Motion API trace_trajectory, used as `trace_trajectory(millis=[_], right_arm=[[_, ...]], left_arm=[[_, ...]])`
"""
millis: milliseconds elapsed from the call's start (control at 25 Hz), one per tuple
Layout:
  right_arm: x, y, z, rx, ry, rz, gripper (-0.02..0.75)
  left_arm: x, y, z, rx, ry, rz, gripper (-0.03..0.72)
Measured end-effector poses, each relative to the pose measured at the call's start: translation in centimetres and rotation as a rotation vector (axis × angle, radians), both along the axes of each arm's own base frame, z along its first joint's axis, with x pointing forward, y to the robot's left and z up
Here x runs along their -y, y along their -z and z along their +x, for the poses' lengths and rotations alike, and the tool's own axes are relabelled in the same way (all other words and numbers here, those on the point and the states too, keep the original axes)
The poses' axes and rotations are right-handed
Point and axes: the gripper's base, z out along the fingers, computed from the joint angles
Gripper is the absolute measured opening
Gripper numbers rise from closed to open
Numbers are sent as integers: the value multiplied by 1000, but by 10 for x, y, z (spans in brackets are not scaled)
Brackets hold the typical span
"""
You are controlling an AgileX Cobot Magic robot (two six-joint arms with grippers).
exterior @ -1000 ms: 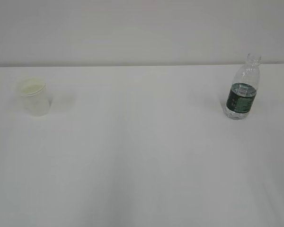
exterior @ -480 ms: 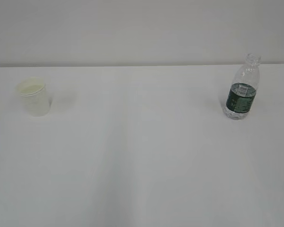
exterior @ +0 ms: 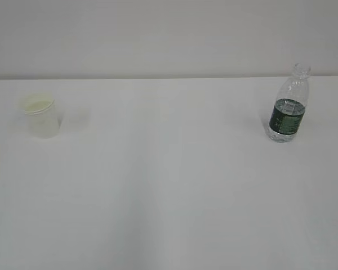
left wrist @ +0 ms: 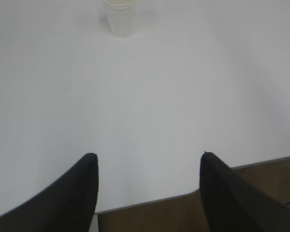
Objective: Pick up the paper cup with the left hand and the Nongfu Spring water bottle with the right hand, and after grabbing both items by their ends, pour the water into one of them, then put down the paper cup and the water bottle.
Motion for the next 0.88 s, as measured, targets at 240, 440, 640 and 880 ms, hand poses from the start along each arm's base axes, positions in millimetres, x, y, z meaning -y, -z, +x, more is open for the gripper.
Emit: trace_trajectory(millis=[240,440,640,880], right_arm=[[-1,5,4,0,-3,3,589],[-1,9,9,13,-4,3,589],[-1,8,9,15,-4,3,589],[-1,9,6,33,-3,3,589]], left_arm=[[4,16,9,-17,13,-23,466],[4,17,10,-14,14,-25,461],[4,18,9,-9,13,-27,454],[0,18,-14,133,15,-50,452]])
